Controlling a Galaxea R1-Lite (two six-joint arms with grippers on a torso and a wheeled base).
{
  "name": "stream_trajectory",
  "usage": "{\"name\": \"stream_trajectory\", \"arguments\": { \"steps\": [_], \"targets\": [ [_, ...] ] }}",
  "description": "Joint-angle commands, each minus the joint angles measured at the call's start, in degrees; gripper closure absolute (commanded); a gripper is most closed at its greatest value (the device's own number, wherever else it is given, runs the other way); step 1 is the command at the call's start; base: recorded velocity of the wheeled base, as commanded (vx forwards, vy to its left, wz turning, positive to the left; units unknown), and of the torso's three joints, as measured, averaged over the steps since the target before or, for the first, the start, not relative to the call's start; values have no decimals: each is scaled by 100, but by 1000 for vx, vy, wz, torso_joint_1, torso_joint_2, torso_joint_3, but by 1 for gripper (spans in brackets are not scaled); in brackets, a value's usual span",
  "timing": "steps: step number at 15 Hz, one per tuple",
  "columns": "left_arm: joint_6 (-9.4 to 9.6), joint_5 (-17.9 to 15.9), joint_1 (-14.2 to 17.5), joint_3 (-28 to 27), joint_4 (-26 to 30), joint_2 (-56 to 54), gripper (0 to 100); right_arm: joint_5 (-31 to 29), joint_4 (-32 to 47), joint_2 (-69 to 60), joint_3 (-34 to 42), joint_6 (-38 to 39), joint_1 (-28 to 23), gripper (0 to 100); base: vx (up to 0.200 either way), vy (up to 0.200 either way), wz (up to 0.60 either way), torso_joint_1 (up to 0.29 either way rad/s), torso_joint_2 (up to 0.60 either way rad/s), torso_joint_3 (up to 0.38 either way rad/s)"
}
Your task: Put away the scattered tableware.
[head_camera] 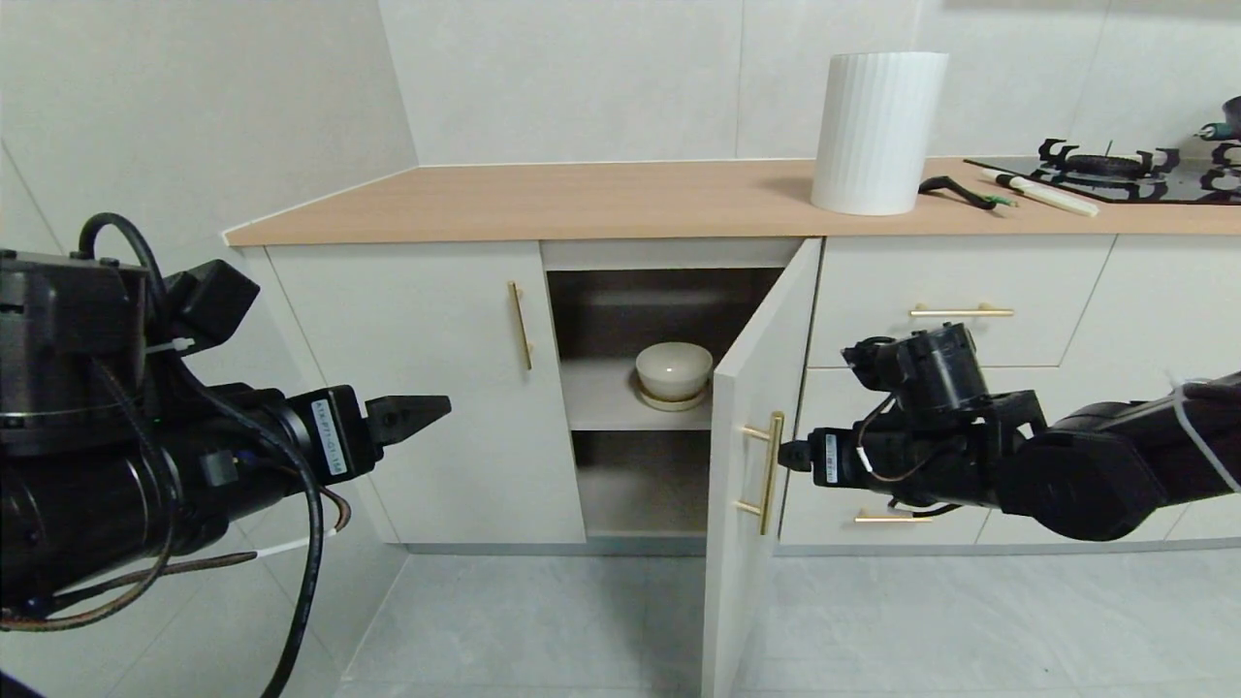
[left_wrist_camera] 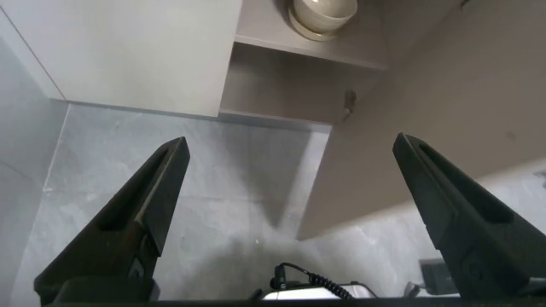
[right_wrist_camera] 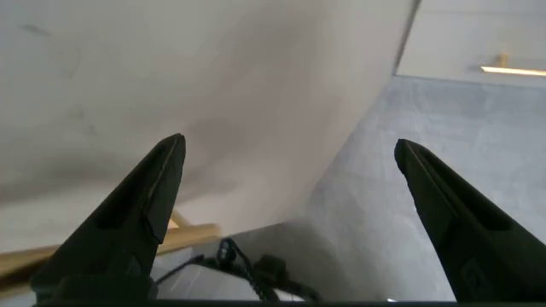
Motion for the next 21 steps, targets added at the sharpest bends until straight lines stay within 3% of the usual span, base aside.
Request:
{"name": "stream_trajectory", "arguments": {
  "steps": [1, 7, 13, 16, 21],
  "targets": [
    [116, 13, -1, 42, 5, -8, 0, -6, -12, 416, -254, -1, 67, 0, 0, 0, 0, 0, 0, 0],
    [142, 39, -1, 51, 14, 0, 0, 3, 32, 821, -878, -19, 75, 0, 0, 0, 0, 0, 0, 0],
    [160, 101, -1, 51, 40, 44, 0, 12, -3, 900, -878, -19, 102, 0, 0, 0, 0, 0, 0, 0],
    [160, 101, -1, 60, 40, 53, 0, 3, -12, 935, -878, -19, 181, 0, 200, 0, 0, 1, 1, 2],
    [195, 101, -1, 68, 40, 88, 0, 12, -12, 1023, -878, -10, 277, 0, 0, 0, 0, 0, 0, 0]
  ]
}}
